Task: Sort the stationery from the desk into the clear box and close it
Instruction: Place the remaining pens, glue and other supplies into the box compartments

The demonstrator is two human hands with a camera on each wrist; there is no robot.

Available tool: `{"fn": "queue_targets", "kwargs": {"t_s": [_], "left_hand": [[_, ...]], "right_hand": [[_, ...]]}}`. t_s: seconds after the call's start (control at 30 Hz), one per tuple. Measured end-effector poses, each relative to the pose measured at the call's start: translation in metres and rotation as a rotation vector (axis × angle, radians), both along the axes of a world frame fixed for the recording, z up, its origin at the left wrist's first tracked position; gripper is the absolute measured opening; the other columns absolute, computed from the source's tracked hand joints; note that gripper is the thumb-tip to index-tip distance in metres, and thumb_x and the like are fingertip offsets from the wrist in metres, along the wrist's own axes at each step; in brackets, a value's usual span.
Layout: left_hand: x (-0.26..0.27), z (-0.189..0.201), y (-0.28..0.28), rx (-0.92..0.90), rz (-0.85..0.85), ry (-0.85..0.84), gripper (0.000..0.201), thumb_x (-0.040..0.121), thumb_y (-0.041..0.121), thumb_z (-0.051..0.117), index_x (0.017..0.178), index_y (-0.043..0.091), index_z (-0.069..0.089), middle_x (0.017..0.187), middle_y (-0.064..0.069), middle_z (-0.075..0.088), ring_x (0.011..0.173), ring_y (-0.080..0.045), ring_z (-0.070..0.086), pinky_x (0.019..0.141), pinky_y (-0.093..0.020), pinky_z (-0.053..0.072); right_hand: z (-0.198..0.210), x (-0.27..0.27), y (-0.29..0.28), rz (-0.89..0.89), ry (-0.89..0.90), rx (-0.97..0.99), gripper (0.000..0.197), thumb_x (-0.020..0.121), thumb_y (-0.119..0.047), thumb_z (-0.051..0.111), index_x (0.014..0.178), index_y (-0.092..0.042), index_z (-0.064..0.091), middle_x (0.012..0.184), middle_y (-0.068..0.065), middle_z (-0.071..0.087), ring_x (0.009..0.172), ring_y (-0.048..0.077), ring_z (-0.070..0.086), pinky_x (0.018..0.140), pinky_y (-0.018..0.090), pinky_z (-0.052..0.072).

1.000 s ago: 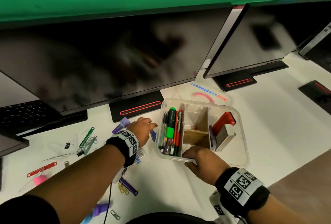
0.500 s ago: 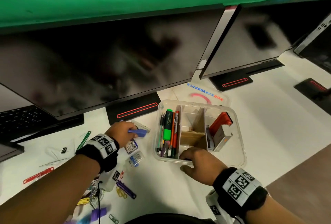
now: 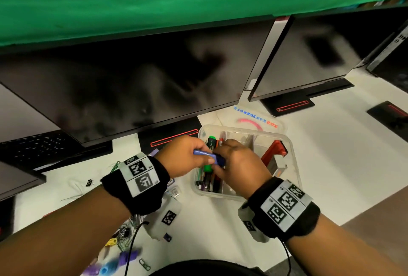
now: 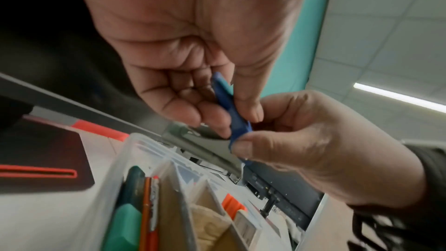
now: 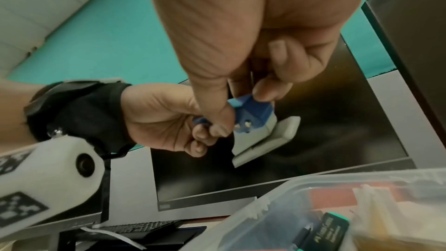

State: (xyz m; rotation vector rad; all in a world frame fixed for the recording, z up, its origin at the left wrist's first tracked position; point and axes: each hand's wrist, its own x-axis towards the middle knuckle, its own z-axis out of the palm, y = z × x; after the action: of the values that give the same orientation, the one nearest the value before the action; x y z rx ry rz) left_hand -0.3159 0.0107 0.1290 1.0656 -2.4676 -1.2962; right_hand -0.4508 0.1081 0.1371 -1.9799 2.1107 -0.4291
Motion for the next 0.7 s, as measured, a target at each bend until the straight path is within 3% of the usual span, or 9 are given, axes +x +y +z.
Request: {"fn": "queue_targets", "kwargs": {"t_s": [0.13, 0.2, 0.27, 0.37, 0.43, 0.5, 0.6, 0.67, 0.7], "left_hand": [[-0.010, -0.007, 0.001, 0.127, 0.077, 0.122, 0.007, 0.084, 0.019, 0.067, 0.081, 0.025, 0.067, 0.074, -0.001, 0.068, 0.069, -0.014, 0.062, 0.077, -0.035, 0.055], [-0.009, -0.015, -0.006, 0.008, 0.131, 0.065, 0.005, 0.084, 0.024, 0.067, 0.089, 0.024, 0.067, 0.081, 0.006, 0.065, 0.077, -0.011, 0.060, 0.074, -0.028, 0.052], [-0.005, -0.026, -0.012, -0.107, 0.150, -0.084, 0.024, 0.083, 0.026, 0.068, 0.106, 0.024, 0.062, 0.098, 0.007, 0.060, 0.086, -0.008, 0.056, 0.070, -0.018, 0.045], [0.000, -0.042, -0.018, -0.058, 0.135, -0.254, 0.052, 0.081, 0.027, 0.071, 0.127, 0.026, 0.048, 0.121, 0.002, 0.057, 0.091, -0.010, 0.054, 0.081, -0.023, 0.045], [0.000, -0.049, -0.019, 0.022, 0.138, -0.274, 0.057, 0.081, 0.026, 0.070, 0.131, 0.028, 0.044, 0.122, 0.001, 0.058, 0.090, -0.012, 0.058, 0.088, -0.028, 0.047], [0.000, -0.052, -0.019, 0.042, 0.157, -0.269, 0.055, 0.082, 0.029, 0.068, 0.131, 0.031, 0.043, 0.116, 0.004, 0.061, 0.090, -0.012, 0.061, 0.097, -0.033, 0.045], [0.000, -0.050, -0.017, 0.036, 0.151, -0.263, 0.054, 0.085, 0.030, 0.066, 0.132, 0.031, 0.042, 0.112, 0.006, 0.063, 0.091, -0.009, 0.059, 0.080, -0.016, 0.038], [-0.001, -0.048, -0.016, 0.047, 0.139, -0.271, 0.053, 0.086, 0.029, 0.064, 0.134, 0.030, 0.040, 0.115, 0.005, 0.063, 0.092, -0.008, 0.057, 0.065, -0.011, 0.025], [-0.001, -0.047, -0.016, 0.056, 0.137, -0.272, 0.053, 0.087, 0.029, 0.064, 0.134, 0.031, 0.039, 0.115, 0.005, 0.062, 0.093, -0.008, 0.057, 0.065, -0.013, 0.023]], "right_hand": [[-0.002, -0.017, 0.009, -0.156, -0.037, 0.070, 0.019, 0.087, -0.022, 0.058, 0.100, -0.011, 0.066, 0.091, 0.009, 0.062, 0.080, 0.026, 0.061, 0.067, 0.029, 0.044], [-0.002, -0.038, 0.012, -0.381, -0.154, 0.080, 0.016, 0.087, -0.022, 0.060, 0.101, -0.014, 0.063, 0.083, 0.002, 0.060, 0.077, 0.023, 0.059, 0.068, 0.026, 0.043], [-0.002, -0.063, 0.013, -0.585, -0.233, 0.089, 0.023, 0.087, -0.025, 0.062, 0.106, -0.013, 0.057, 0.077, 0.001, 0.059, 0.076, 0.024, 0.057, 0.069, 0.023, 0.038], [-0.009, -0.092, 0.008, -0.715, -0.147, 0.177, 0.033, 0.090, -0.030, 0.056, 0.105, -0.002, 0.052, 0.099, 0.019, 0.066, 0.094, 0.036, 0.061, 0.070, 0.027, 0.036], [-0.017, -0.099, 0.003, -0.749, -0.110, 0.268, 0.027, 0.092, -0.028, 0.051, 0.097, -0.002, 0.047, 0.107, 0.023, 0.064, 0.100, 0.038, 0.059, 0.070, 0.029, 0.035], [-0.024, -0.096, -0.004, -0.731, -0.088, 0.353, 0.029, 0.090, -0.021, 0.053, 0.107, 0.001, 0.046, 0.113, 0.022, 0.061, 0.105, 0.037, 0.058, 0.072, 0.029, 0.036], [-0.030, -0.092, -0.020, -0.677, -0.037, 0.501, 0.047, 0.085, -0.012, 0.058, 0.125, 0.001, 0.040, 0.115, 0.019, 0.061, 0.110, 0.034, 0.058, 0.081, 0.034, 0.046], [-0.026, -0.088, -0.030, -0.635, 0.006, 0.557, 0.035, 0.082, -0.011, 0.062, 0.114, -0.002, 0.049, 0.109, 0.016, 0.065, 0.103, 0.032, 0.061, 0.082, 0.034, 0.048], [-0.024, -0.085, -0.034, -0.613, 0.023, 0.585, 0.017, 0.082, -0.011, 0.063, 0.096, -0.008, 0.055, 0.102, 0.014, 0.067, 0.095, 0.031, 0.062, 0.079, 0.033, 0.047]]}}
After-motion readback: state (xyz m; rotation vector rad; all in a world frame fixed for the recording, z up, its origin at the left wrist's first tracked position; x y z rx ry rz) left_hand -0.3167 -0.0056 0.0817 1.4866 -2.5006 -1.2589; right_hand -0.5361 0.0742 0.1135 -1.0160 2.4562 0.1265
